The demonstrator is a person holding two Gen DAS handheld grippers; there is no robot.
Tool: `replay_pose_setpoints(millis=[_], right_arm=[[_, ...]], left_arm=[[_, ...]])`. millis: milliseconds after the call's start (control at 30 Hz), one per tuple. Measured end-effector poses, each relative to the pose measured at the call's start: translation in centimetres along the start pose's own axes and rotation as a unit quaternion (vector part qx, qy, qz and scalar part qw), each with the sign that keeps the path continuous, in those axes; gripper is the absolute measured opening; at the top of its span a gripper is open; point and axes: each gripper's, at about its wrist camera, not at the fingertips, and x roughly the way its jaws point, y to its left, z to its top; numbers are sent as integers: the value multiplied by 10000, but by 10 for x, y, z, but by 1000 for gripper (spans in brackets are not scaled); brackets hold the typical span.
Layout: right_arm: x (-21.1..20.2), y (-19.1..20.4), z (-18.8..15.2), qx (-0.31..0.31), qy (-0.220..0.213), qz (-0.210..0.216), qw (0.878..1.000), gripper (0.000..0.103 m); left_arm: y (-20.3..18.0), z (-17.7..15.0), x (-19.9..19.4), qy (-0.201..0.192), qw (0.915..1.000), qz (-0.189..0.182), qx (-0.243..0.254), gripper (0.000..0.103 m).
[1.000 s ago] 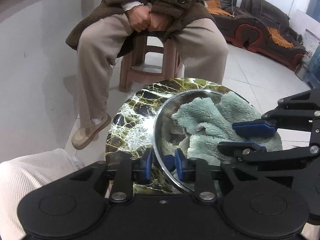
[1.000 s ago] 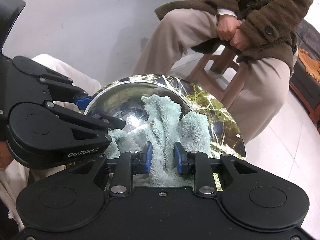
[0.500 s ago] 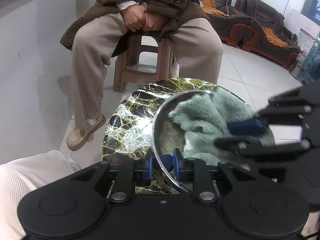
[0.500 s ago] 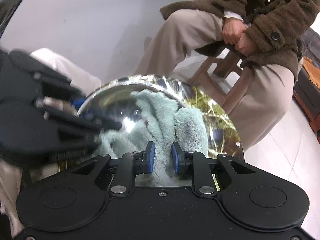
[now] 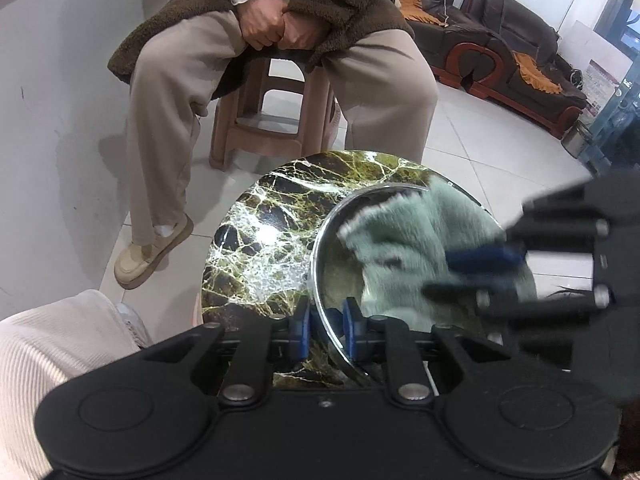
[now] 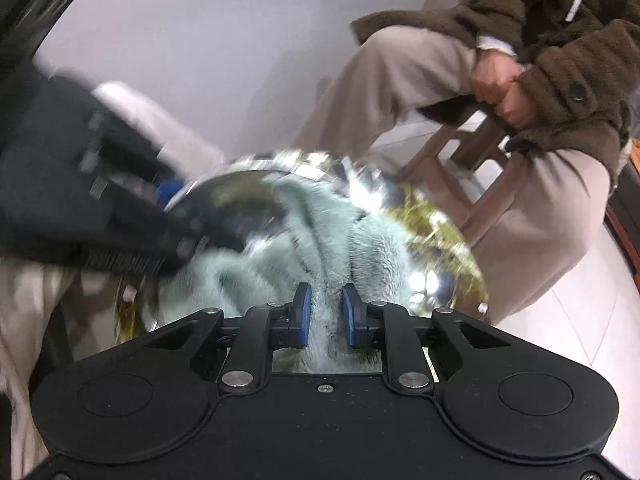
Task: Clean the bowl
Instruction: 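Hold the bowl rim with the left gripper while the right gripper wipes the towel around inside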
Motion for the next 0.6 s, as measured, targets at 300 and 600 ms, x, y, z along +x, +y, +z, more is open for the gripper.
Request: replay_pose_setpoints(millis=[300,600], right_arm=[[10,-9,15,-74,-219,-52,9997,16],[6,-3,15,-321,-93,342,9989,16]], left_arm=[[2,1,0,16,10000,-15,57,15],[2,3,1,67,9998,-73,143,15]])
